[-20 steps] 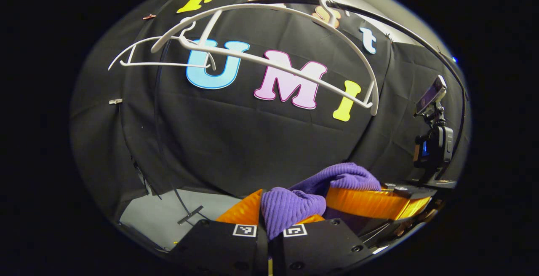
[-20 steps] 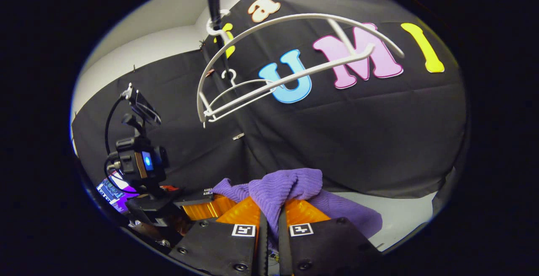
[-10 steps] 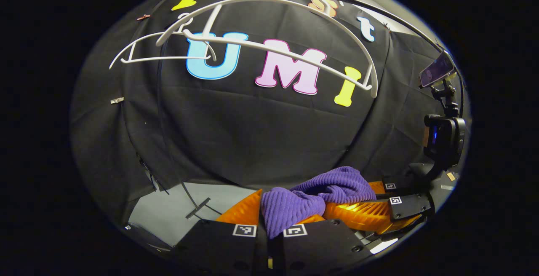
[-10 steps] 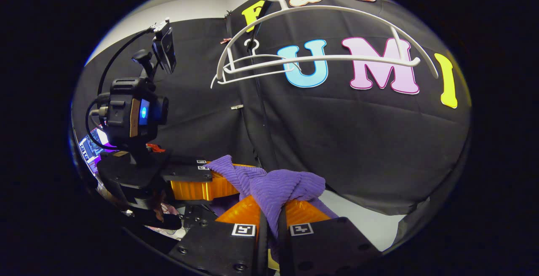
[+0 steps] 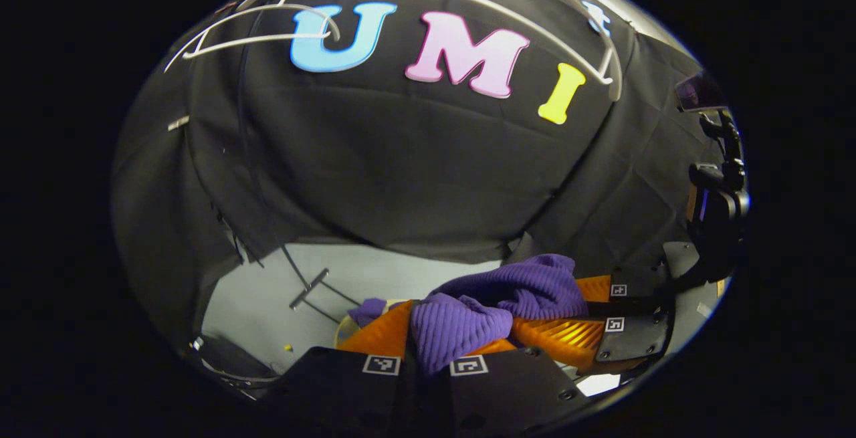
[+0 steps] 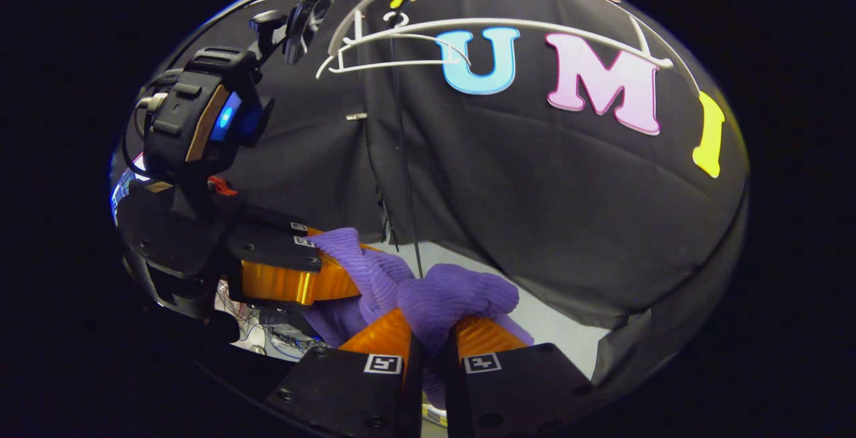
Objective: Grasp the clothes on the hanger with both hands and then place them into the laundry hamper below.
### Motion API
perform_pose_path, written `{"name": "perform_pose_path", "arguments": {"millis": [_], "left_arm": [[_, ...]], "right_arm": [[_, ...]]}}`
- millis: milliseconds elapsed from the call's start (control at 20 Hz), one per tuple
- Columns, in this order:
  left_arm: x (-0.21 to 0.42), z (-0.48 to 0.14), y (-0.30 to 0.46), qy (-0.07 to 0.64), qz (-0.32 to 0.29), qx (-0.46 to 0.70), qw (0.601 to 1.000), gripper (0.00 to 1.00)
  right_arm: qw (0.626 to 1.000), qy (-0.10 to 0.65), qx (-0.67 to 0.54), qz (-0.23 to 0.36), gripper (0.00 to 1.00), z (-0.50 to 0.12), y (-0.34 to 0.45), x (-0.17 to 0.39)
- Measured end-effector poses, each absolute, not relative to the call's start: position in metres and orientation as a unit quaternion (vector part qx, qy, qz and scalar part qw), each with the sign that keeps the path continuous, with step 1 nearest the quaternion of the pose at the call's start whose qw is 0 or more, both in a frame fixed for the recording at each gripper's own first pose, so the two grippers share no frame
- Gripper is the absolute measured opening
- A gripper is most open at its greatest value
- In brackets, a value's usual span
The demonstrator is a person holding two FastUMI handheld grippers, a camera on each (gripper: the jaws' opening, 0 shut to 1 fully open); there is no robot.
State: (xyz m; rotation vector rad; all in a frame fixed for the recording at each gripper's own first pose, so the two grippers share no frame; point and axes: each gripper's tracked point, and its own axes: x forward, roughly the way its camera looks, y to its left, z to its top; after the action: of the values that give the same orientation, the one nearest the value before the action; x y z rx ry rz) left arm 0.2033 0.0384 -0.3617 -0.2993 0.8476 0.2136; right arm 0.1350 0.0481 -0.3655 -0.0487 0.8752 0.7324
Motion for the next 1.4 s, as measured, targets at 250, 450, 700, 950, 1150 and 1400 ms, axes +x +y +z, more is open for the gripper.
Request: {"name": "perform_pose_path", "arguments": {"millis": [250,450,700,950,1150,1400], "left_arm": [[0.19,-0.38,0.041,0.444,0.122,-0.164,0.872,0.12],[0.182,-0.398,0.04,0.485,0.121,-0.189,0.845,0.13],[0.156,-0.418,0.049,0.514,0.136,-0.174,0.829,0.95],[0.159,-0.414,0.055,0.507,0.139,-0.171,0.833,0.95],[0.16,-0.405,0.062,0.492,0.141,-0.172,0.842,0.96],[0.166,-0.385,0.069,0.467,0.14,-0.171,0.856,0.95]], "right_arm": [[0.822,0.465,-0.023,0.327,0.19,-0.389,0.041,0.119],[0.811,0.49,-0.035,0.319,0.3,-0.395,0.039,0.113],[0.81,0.495,-0.071,0.305,1.0,-0.407,0.024,0.115],[0.812,0.496,-0.067,0.299,0.99,-0.403,0.02,0.113],[0.817,0.495,-0.057,0.291,0.99,-0.402,0.019,0.114],[0.831,0.477,-0.044,0.282,0.99,-0.388,0.022,0.128]]}}
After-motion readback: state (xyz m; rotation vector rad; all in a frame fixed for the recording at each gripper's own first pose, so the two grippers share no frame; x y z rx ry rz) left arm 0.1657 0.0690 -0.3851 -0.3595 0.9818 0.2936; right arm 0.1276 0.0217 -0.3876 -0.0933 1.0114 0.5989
